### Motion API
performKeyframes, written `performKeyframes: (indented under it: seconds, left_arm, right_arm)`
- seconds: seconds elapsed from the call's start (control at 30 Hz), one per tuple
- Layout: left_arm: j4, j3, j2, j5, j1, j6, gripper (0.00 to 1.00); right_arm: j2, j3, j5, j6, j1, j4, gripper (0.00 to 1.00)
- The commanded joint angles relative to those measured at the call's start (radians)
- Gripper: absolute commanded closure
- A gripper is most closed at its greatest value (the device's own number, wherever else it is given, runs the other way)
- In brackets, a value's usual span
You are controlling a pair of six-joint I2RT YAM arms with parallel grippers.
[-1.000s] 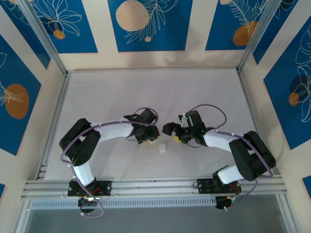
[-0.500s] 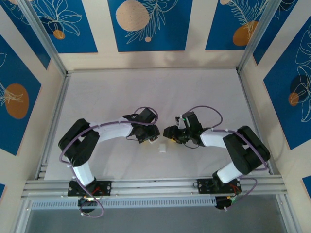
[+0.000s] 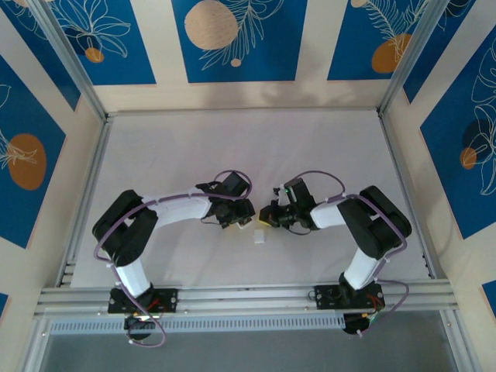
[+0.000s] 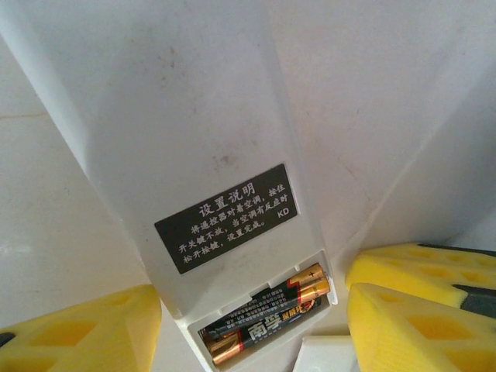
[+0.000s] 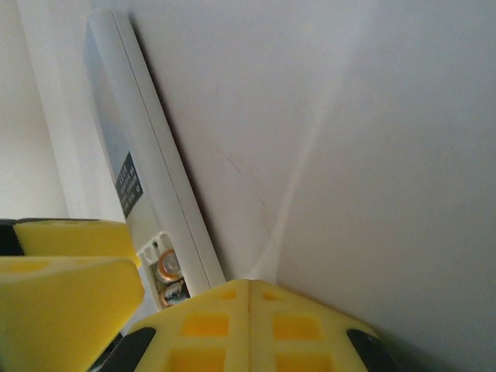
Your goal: Load the batteries into the remote control
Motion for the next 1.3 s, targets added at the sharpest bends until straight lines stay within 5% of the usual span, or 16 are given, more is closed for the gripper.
performKeyframes:
  seconds: [0.0,0.6,1.27]
  left_arm:
    - [-0.008,0.002,0.012,0.013,0.008,-0.023,0.36]
    - [-0.022,0.018,0.031,0.007,0.008,-0.013,0.36]
    - [-0.076,0.004,0.043,-0.001,0.009,0.027,0.48]
  right_arm:
    - [0.050,0.023,-0.039,0.021,-0.007,0.053,1.00]
    - [0.056,-0.018,-0.071,0.041,0.028,0.108,1.00]
    - [0.058,-0.012,-0.067,0.041,0.022,0.100,1.00]
